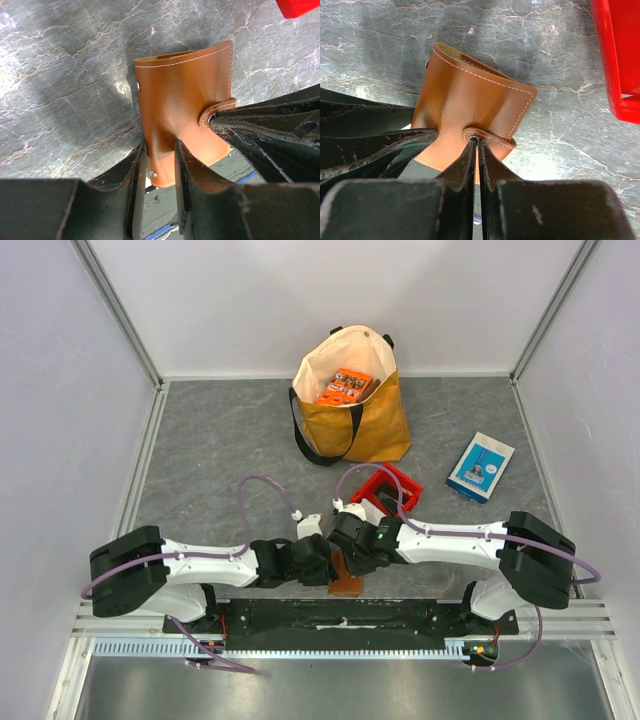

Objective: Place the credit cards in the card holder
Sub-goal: Close the card holder at the center of the board, then reset both arms

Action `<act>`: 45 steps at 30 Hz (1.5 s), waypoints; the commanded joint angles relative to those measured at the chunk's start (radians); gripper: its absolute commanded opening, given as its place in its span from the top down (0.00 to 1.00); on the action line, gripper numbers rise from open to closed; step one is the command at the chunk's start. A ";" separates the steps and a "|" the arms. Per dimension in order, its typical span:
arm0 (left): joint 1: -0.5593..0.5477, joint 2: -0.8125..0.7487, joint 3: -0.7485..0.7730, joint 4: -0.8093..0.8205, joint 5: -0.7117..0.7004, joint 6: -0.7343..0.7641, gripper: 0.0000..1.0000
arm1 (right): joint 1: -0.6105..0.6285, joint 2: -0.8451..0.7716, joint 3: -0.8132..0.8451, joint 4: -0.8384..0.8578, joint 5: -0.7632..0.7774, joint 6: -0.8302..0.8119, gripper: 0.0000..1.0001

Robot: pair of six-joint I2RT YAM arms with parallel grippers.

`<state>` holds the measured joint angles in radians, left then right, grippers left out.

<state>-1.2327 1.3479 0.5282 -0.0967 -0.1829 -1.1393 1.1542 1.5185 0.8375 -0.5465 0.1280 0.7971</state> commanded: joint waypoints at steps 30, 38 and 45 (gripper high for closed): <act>0.346 -0.615 -0.037 -0.362 -0.213 0.247 0.09 | -0.796 -0.725 -0.201 0.054 0.262 -0.214 0.02; 0.345 -0.538 -0.011 -0.370 -0.236 0.250 0.08 | -1.004 -0.680 -0.221 0.140 0.289 -0.260 0.02; 0.346 -0.504 -0.013 -0.305 -0.280 0.288 0.07 | -1.021 -0.689 -0.424 0.415 0.485 -0.291 0.02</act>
<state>-0.8913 0.8330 0.4797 -0.4671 -0.3962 -0.9119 0.1398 0.8471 0.5251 -0.3424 0.4744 0.5388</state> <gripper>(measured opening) 0.920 0.980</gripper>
